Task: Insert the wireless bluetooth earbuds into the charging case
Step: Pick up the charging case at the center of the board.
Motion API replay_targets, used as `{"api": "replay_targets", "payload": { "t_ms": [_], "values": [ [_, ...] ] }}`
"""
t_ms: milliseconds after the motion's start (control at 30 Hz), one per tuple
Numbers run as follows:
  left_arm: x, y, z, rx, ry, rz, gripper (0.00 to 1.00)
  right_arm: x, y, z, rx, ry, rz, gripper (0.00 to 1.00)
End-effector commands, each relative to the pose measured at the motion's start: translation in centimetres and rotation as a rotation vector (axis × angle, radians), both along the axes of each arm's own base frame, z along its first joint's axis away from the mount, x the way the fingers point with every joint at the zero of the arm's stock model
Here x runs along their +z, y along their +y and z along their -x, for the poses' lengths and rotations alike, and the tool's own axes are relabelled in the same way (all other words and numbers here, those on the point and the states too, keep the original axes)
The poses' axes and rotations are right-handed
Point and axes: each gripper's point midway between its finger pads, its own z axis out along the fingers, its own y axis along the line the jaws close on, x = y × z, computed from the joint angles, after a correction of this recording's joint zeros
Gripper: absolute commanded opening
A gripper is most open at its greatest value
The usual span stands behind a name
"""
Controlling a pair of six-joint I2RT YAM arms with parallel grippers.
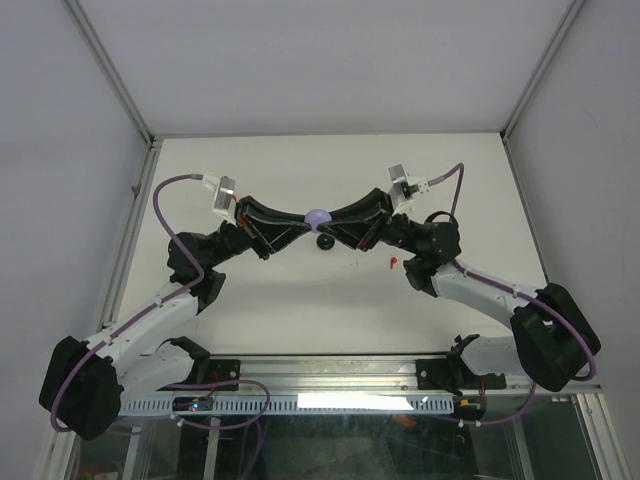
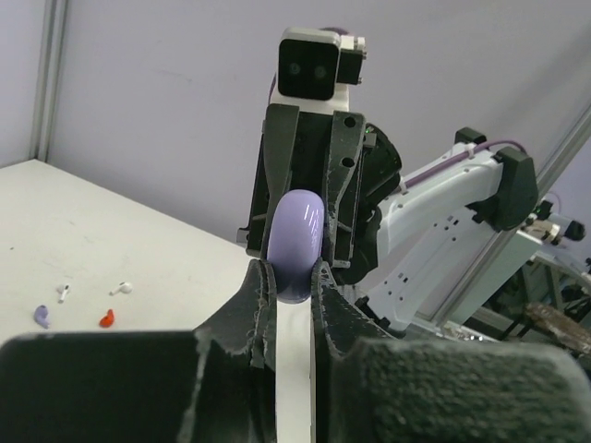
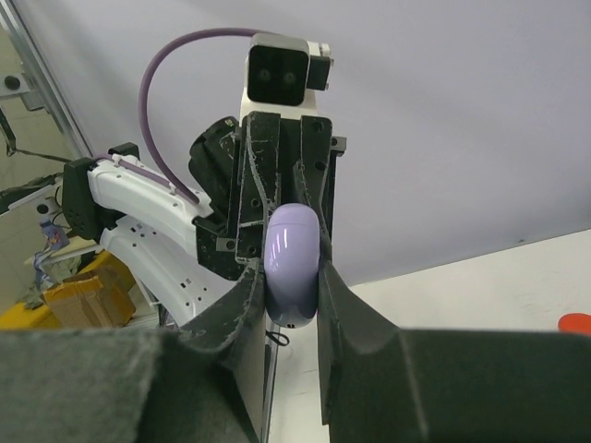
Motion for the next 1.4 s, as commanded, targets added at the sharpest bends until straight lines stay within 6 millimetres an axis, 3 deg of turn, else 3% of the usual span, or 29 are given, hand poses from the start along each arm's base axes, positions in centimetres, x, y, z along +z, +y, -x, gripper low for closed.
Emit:
{"api": "replay_targets", "payload": {
  "t_ms": [0, 100, 167, 233, 400, 500, 1067, 1367],
  "values": [
    [1.7, 0.2, 1.2, 0.012, -0.116, -0.069, 0.0, 0.0, 0.3, 0.8, 0.034, -0.059, 0.074, 0.16],
    [1.6, 0.3, 0.8, 0.04, -0.102, -0.111, 0.0, -0.3, 0.2, 0.8, 0.028, -0.078, 0.106, 0.08],
    [1.7, 0.4, 0.7, 0.044, -0.082, -0.115, 0.08, -0.7, 0.4, 0.9, 0.045, -0.088, 0.133, 0.0],
    [1.9, 0.3, 0.8, 0.036, -0.061, -0.107, 0.13, -0.9, 0.6, 1.1, 0.073, -0.099, 0.15, 0.0],
    [1.8, 0.0, 0.7, 0.011, -0.022, -0.106, 0.43, -0.8, 0.8, 1.4, 0.108, -0.093, 0.137, 0.0],
    [1.5, -0.2, 0.7, -0.003, -0.022, -0.114, 0.49, -0.7, 0.9, 1.3, 0.111, -0.09, 0.132, 0.0],
    [-1.3, 0.0, -0.7, 0.058, 0.043, -0.182, 0.52, 0.6, -0.3, 2.2, 0.117, -0.107, 0.089, 0.0],
    [-0.4, 1.0, -1.2, 0.076, 0.065, -0.144, 0.52, 0.7, -0.7, 3.0, 0.153, -0.115, 0.082, 0.0]
  ]
}}
